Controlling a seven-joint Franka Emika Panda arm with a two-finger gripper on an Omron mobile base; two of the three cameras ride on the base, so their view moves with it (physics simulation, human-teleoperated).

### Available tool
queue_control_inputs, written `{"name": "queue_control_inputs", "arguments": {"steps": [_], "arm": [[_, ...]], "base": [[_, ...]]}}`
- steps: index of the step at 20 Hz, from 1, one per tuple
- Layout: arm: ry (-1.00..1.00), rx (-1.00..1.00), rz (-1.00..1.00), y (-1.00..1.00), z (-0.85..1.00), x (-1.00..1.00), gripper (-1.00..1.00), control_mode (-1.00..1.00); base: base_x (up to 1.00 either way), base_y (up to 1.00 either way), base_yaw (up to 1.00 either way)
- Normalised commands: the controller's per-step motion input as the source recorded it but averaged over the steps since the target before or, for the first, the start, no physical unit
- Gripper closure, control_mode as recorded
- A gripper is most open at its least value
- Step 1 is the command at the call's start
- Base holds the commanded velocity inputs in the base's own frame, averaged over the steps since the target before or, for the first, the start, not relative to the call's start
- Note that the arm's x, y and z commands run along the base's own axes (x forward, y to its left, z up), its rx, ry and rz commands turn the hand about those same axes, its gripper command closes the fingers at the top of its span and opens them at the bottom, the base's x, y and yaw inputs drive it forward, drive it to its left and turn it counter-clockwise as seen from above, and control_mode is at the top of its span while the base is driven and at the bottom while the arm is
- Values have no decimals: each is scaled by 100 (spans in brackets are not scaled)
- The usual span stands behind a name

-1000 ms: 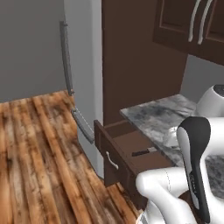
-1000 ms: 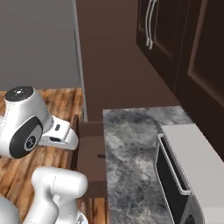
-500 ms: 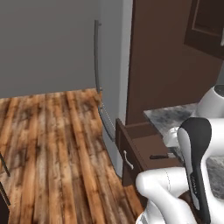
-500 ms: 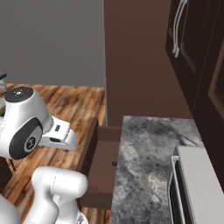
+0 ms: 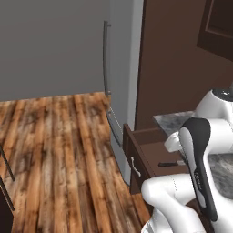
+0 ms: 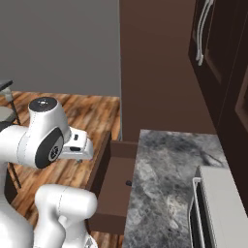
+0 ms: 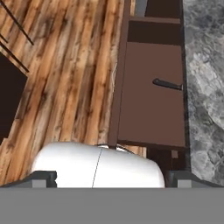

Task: Pick up the knife from the drawer and place it on the cutting board. Then place the meat from the plate to the cutting board.

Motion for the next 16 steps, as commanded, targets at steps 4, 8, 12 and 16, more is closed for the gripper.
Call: {"name": "queue_control_inputs", "arguments": {"steps": [4, 8, 12, 16], "arm": [[0, 0, -7, 20, -32, 29, -100, -100], [1, -1, -18, 44, -40, 41, -100, -100], [0, 1, -7, 10, -39, 20, -100, -100], [2, 3, 8, -9, -47, 14, -100, -100]], "base": [[0, 0, 0], [0, 0, 0], [0, 0, 0], [0, 0, 0]]}}
